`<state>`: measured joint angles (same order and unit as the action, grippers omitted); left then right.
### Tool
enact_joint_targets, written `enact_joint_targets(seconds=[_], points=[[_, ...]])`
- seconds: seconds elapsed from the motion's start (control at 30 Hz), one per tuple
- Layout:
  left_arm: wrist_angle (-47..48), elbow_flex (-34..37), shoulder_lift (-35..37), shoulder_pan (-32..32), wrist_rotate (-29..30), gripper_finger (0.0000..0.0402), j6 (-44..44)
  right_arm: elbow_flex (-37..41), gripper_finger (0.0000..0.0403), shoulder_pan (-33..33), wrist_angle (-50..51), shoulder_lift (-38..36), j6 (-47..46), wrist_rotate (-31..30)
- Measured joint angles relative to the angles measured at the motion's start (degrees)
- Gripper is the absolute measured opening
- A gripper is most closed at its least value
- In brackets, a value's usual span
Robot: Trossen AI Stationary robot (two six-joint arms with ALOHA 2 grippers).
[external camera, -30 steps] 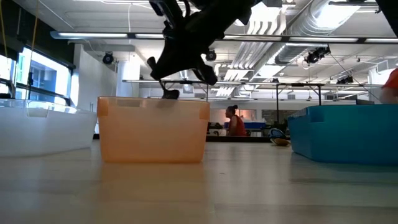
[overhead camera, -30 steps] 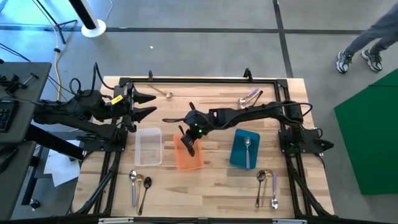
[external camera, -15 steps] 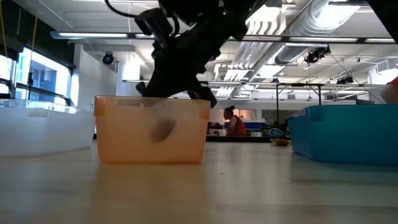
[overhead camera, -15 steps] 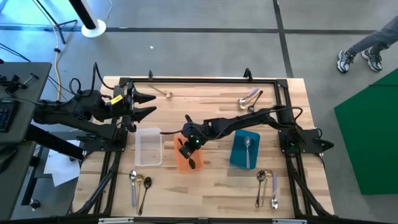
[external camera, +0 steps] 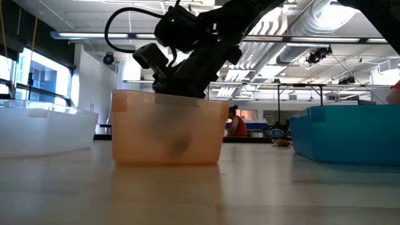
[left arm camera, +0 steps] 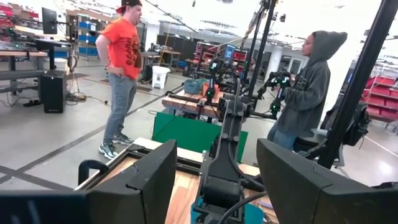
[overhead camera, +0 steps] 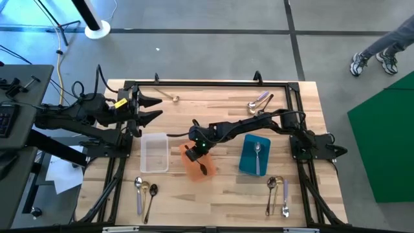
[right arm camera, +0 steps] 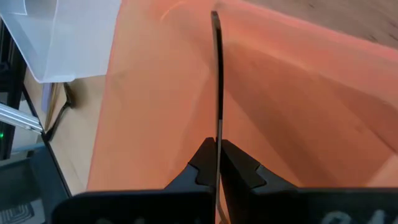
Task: Sort silverware by color (type)
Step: Put the top left black spoon into the orange bin
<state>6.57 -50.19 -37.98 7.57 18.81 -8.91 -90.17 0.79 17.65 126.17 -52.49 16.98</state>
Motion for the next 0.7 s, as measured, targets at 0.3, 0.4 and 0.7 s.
enact_joint_targets(seconds=[0.3,0.4,0.7], points=[[0.0,0.0,0.0,0.0,0.0,0.0211,0.0,0.0,0.0,-0.3,0.0,0.0,0.3,-0.1],[0.0,0.0,0.0,0.0,0.0,0.0211,0.0,0.0,0.0,-0.4,0.0,0.0,0.4,-0.1],[0.0,0.0,0.0,0.0,0.0,0.0211,0.0,-0.2,0.0053,-0.5,-0.1,0.0,2.2,-0.5]])
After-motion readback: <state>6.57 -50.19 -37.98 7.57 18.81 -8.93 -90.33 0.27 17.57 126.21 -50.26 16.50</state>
